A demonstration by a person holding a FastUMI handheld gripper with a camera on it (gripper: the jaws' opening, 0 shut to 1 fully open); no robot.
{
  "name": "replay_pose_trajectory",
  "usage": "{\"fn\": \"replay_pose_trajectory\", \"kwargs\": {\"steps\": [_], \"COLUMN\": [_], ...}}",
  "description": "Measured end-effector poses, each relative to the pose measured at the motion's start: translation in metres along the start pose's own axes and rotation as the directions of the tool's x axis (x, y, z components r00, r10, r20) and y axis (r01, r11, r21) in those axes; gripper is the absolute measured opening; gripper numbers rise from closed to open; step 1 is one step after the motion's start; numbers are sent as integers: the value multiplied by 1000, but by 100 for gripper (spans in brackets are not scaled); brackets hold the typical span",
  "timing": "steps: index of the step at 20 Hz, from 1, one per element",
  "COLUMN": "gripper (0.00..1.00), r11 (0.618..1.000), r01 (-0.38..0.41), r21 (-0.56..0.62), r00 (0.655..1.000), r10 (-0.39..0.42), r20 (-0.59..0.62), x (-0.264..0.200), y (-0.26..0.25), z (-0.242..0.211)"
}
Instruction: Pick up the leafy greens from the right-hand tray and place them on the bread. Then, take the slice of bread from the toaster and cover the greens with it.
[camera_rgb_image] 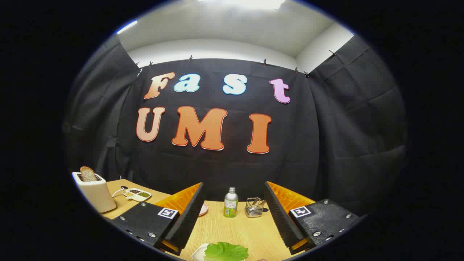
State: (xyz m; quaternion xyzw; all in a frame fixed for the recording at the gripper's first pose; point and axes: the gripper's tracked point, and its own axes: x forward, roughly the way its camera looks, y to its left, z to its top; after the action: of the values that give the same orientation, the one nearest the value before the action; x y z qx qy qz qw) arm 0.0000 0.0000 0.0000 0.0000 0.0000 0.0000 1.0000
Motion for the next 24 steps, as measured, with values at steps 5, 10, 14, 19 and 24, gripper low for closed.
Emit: {"fn": "replay_pose_trajectory", "kwargs": {"steps": [5, 10, 14, 19, 24], "gripper": [97, 97, 97, 96, 97], "r11": [999, 999, 999, 999, 997], "r01": [-40, -36, -36, -30, -67], "r21": [17, -33, -14, 20, -25], "r00": [999, 999, 999, 999, 997], "r10": [41, 36, 36, 31, 65], "r20": [-20, -7, 5, -32, -50], "x": [-1, -8, -11, -9, -11], "y": [11, 14, 16, 17, 29], "z": [-6, 1, 9, 0, -1]}}
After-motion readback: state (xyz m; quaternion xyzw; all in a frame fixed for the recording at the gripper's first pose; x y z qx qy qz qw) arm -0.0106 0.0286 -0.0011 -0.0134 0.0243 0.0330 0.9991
